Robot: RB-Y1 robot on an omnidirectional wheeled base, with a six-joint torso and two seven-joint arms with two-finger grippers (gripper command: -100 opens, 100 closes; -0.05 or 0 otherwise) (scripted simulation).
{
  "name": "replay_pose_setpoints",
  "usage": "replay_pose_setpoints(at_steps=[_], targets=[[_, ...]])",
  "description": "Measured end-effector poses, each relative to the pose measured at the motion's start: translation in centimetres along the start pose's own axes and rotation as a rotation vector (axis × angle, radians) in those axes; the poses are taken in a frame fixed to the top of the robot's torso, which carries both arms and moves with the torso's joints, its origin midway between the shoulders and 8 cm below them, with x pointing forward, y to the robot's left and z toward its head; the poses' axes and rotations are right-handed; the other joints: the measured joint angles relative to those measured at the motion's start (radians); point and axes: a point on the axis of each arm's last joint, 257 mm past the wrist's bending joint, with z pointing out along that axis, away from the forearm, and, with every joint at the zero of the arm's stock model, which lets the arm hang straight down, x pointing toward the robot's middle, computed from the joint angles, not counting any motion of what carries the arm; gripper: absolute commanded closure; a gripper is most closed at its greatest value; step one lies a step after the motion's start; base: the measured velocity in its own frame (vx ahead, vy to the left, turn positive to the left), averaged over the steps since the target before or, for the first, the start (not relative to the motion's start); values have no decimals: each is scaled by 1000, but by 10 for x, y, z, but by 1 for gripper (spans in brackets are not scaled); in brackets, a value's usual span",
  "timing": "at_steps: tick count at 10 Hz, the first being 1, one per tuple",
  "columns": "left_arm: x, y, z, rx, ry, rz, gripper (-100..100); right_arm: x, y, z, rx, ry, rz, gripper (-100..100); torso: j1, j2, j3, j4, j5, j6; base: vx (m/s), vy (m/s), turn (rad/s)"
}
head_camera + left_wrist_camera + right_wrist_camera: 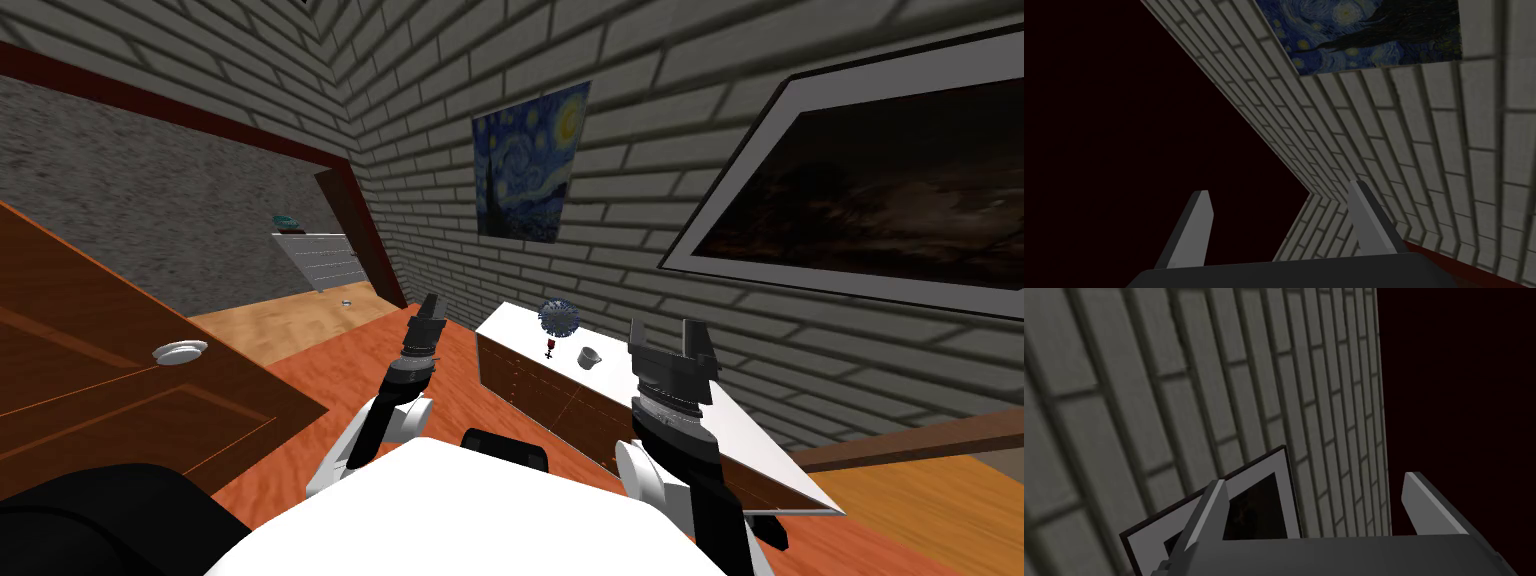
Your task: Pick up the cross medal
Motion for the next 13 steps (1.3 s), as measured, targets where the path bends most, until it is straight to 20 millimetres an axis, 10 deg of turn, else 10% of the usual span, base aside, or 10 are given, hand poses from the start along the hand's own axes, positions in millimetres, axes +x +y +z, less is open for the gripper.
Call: replay_pose_setpoints(at_steps=[13], targets=[[0,0,0,0,0,0,0,14,-144,-46,351,206,-84,-100,3,0,0,0,1,0,-5,34,73]])
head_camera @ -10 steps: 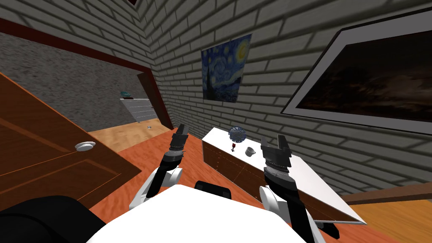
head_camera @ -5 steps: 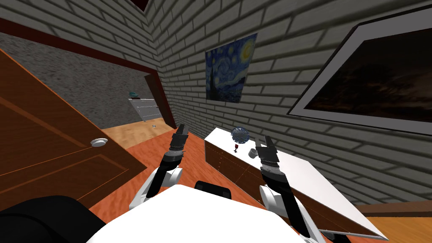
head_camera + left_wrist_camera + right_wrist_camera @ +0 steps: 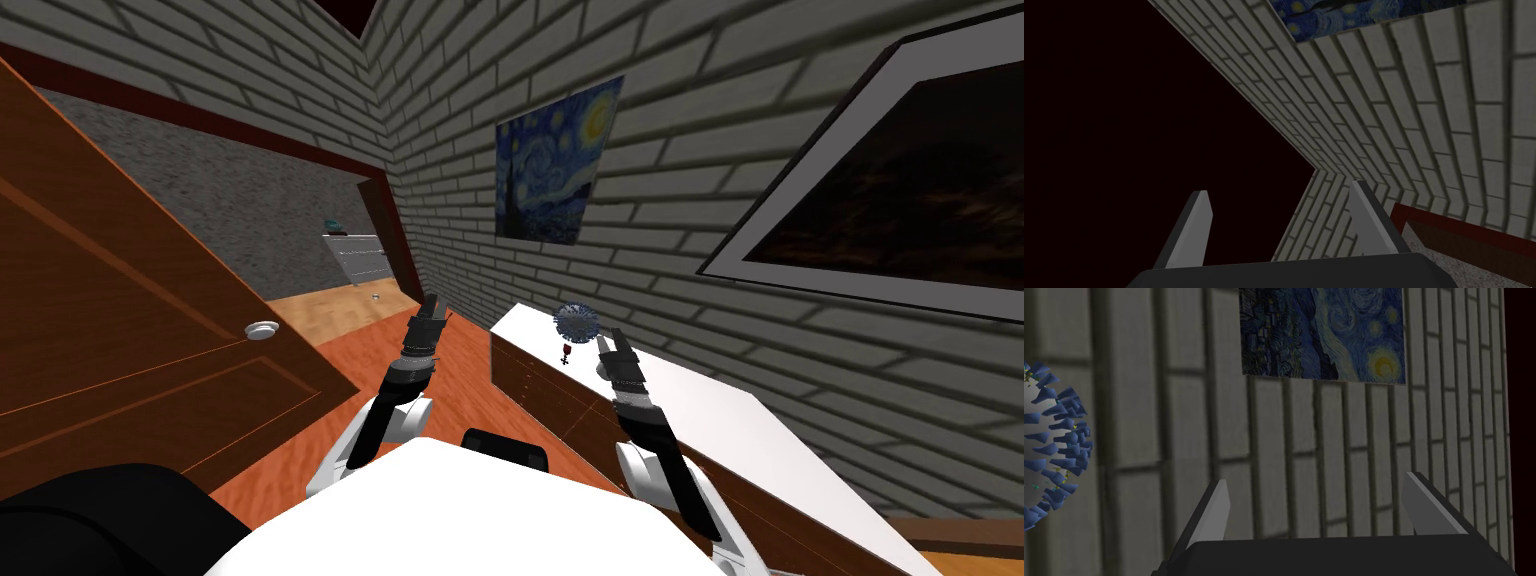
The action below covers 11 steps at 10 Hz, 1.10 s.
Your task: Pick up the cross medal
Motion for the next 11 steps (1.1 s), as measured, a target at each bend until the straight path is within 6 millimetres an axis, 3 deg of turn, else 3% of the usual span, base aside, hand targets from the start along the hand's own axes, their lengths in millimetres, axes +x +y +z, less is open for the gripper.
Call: replay_pose_setpoints(at_steps=[4,8,11], targets=[[0,0,0,0,0,0,0,0,-49,-2,111,43,-40,-100,-1,0,0,0,0,0,-2,38,101],[0,0,0,0,0,0,0,-8,-113,-16,266,99,-115,-100,0,0,0,0,0,0,6,43,81],[0,0,0,0,0,0,0,-23,-154,-27,370,131,-175,-100,0,-1,-1,0,0,0,14,40,96]])
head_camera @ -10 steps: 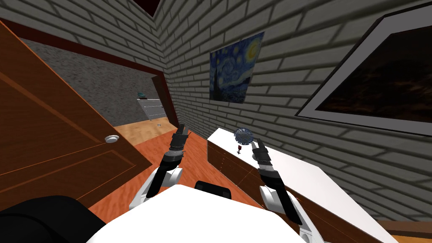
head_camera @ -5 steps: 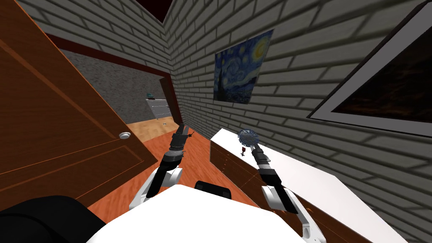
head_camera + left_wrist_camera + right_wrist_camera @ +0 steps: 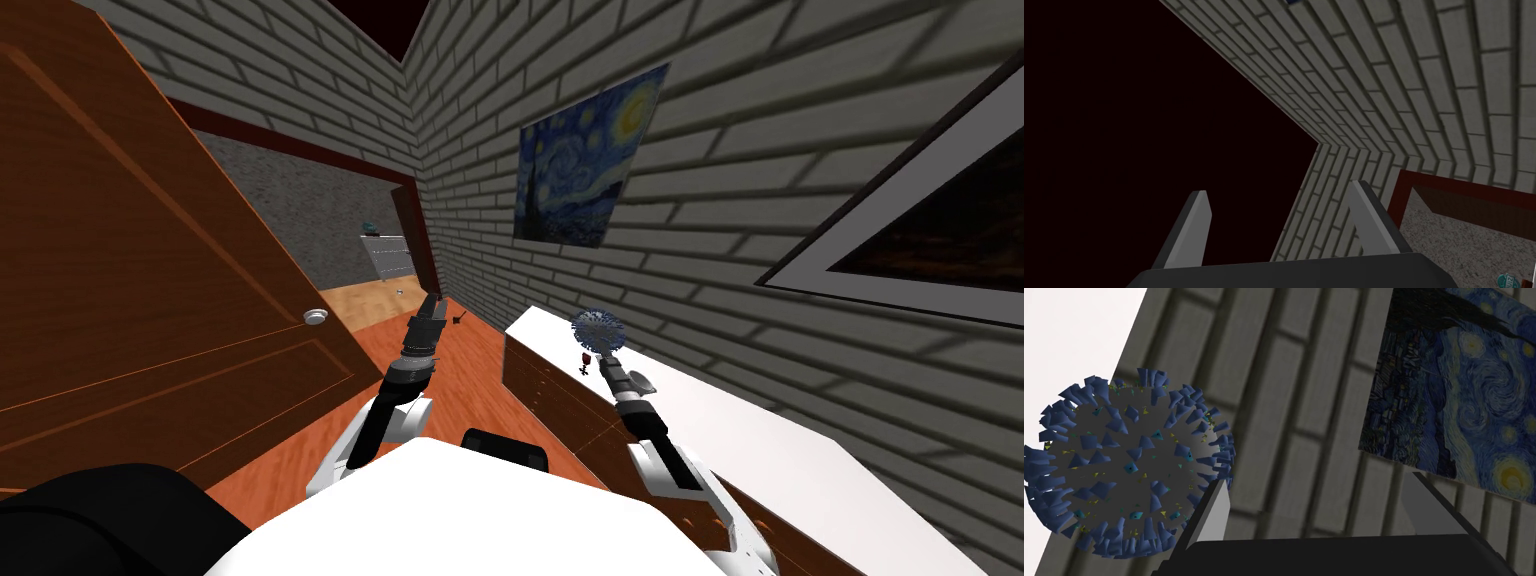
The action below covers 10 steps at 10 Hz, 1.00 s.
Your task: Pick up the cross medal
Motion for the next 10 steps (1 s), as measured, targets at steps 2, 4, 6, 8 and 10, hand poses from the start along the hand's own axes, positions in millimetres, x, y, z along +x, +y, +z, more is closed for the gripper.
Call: replay_pose_setpoints(at_steps=[2,4,6,8,10], targets=[[0,0,0,0,0,0,0,-5,-31,-3,72,14,-37,-100,-1,0,0,0,0,0,15,43,120],[0,0,0,0,0,0,0,-11,-57,-5,141,31,-85,-100,-1,0,0,0,0,1,16,29,58],[0,0,0,0,0,0,0,-15,-78,-3,195,42,-121,-100,-1,0,0,0,0,1,19,22,74],[0,0,0,0,0,0,0,-21,-98,-7,250,53,-161,-100,-2,0,0,0,0,1,13,14,15],[0,0,0,0,0,0,0,-25,-118,-11,287,60,-185,-100,-2,1,0,0,0,0,13,20,58]])
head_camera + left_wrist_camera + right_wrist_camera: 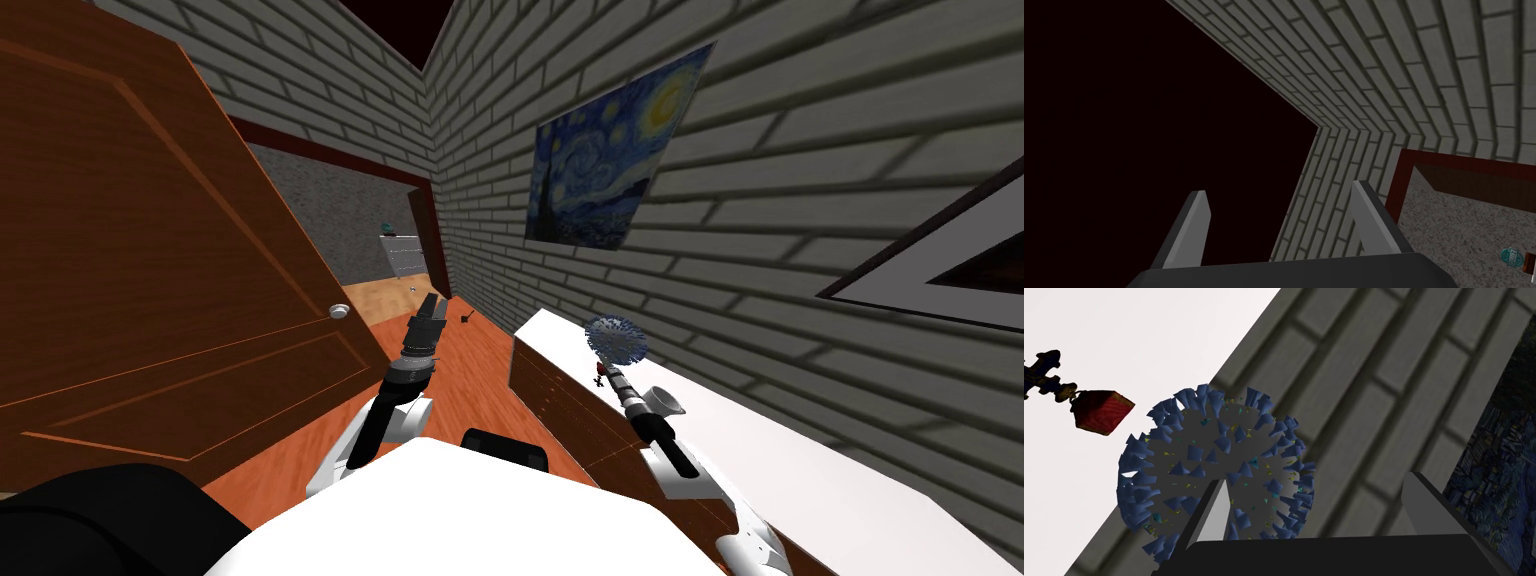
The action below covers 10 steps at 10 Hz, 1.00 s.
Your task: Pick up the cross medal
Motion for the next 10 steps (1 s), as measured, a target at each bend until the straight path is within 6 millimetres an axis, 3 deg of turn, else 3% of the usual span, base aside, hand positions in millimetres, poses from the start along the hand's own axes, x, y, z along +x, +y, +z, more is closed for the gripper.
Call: replay_pose_setpoints(at_steps=[7,10], targets=[[0,0,0,0,0,0,0,-13,-84,-1,203,36,-155,-100,0,-1,0,0,0,0,27,23,67],[0,0,0,0,0,0,0,-18,-111,-5,273,51,-211,-100,0,-1,0,0,0,0,26,18,60]])
